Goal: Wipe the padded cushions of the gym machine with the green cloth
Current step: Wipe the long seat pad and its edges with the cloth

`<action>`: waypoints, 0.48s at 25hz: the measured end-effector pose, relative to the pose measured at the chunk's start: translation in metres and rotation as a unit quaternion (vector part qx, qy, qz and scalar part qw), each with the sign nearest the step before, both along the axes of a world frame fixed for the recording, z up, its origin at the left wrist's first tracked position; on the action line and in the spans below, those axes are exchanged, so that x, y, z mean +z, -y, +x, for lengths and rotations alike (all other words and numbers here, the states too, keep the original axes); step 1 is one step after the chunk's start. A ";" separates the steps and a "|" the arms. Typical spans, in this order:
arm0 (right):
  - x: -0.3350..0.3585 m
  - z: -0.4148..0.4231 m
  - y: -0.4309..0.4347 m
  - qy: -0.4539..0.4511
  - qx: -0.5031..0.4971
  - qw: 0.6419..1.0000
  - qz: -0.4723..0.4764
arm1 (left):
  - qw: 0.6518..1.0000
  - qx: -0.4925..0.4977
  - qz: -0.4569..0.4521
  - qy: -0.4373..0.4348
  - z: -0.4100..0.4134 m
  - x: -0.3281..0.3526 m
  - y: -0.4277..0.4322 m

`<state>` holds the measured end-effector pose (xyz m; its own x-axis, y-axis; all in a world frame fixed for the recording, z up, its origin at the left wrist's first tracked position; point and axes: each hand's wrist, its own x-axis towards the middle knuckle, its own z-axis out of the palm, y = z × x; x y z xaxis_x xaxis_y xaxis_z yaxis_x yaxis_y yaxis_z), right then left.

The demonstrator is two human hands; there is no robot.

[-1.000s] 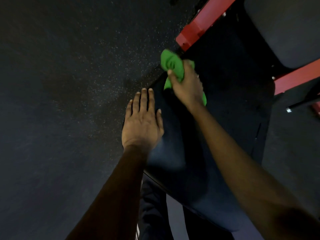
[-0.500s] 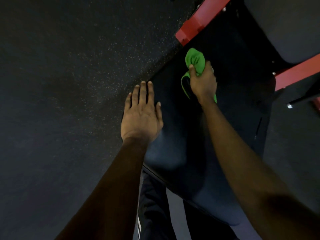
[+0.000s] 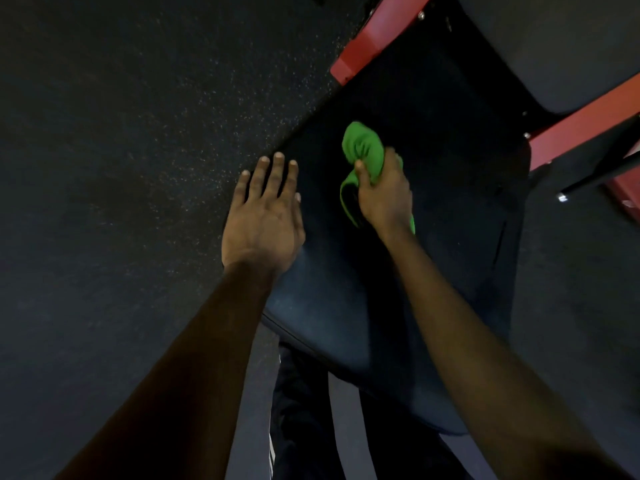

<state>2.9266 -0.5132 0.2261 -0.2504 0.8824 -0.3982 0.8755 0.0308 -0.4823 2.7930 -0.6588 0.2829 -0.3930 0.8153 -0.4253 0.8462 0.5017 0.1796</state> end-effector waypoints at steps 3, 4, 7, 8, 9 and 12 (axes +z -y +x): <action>-0.010 -0.015 -0.026 0.007 -0.054 0.999 -0.001 | 1.000 0.003 0.008 -0.011 0.000 0.000 0.000; -0.006 -0.015 -0.019 0.002 -0.049 0.999 -0.007 | 1.000 0.003 0.010 -0.013 0.000 -0.001 0.000; 0.027 0.012 0.044 -0.036 0.036 0.999 -0.012 | 1.000 -0.005 0.000 -0.017 -0.001 0.000 0.000; 0.040 0.028 0.067 -0.053 0.056 0.997 -0.023 | 1.000 -0.011 -0.009 -0.019 -0.001 0.000 0.000; 0.050 0.044 0.084 -0.065 0.065 0.995 -0.032 | 0.999 -0.018 -0.021 -0.024 -0.002 0.001 -0.001; 0.045 0.066 0.079 -0.051 0.055 0.997 -0.026 | 0.997 -0.017 -0.062 -0.030 0.002 0.000 -0.010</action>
